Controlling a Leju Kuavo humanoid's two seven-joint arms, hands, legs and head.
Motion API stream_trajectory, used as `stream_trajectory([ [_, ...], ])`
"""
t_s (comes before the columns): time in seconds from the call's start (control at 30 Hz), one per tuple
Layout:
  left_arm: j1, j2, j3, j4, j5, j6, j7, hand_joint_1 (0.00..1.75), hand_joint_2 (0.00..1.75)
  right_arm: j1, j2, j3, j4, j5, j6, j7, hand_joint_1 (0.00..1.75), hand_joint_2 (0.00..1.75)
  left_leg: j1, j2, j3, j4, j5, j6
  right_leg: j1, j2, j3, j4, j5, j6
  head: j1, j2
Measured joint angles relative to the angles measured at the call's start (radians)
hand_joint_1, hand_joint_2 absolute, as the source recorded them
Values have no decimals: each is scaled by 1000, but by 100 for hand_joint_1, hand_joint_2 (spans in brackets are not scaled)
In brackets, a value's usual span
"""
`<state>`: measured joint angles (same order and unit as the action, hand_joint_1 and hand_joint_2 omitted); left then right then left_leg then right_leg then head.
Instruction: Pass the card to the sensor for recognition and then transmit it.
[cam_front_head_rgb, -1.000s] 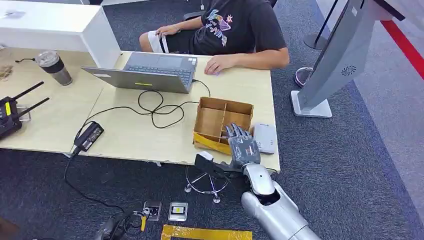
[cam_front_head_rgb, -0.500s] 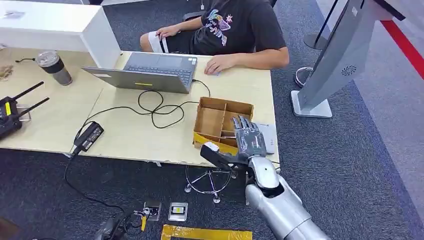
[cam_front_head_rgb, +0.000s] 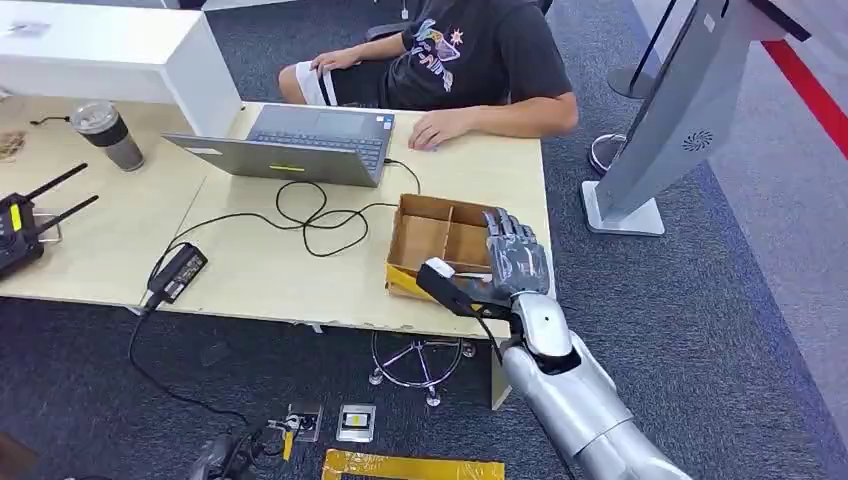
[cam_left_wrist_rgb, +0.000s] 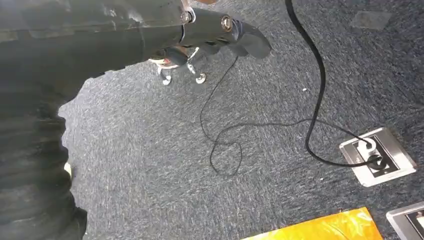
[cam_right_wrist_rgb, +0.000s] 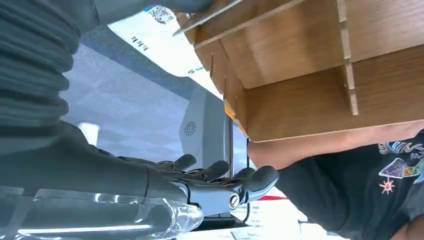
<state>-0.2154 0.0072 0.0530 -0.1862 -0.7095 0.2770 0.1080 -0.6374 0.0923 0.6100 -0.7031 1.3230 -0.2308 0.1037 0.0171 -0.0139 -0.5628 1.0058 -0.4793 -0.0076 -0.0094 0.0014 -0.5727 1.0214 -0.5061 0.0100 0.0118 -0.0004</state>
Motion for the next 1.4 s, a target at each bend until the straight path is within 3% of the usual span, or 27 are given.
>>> stream_trajectory([
  [0.2,0,0,0,0,-1,0,0,0,175,-2,0,-3,9,5,3,-9,58,175,0,0,0,0,0,0,0,0,0,0,0,0,0,0],
  [0.57,-1,0,0,0,0,-3,0,0,175,-1,5,-3,29,9,4,-18,68,175,0,0,0,0,0,0,0,0,0,0,0,0,0,0],
  [1.4,-1,0,0,0,1,-4,0,0,175,10,9,-2,38,16,5,-18,68,175,0,0,0,0,0,0,0,0,0,0,0,0,0,0],
])
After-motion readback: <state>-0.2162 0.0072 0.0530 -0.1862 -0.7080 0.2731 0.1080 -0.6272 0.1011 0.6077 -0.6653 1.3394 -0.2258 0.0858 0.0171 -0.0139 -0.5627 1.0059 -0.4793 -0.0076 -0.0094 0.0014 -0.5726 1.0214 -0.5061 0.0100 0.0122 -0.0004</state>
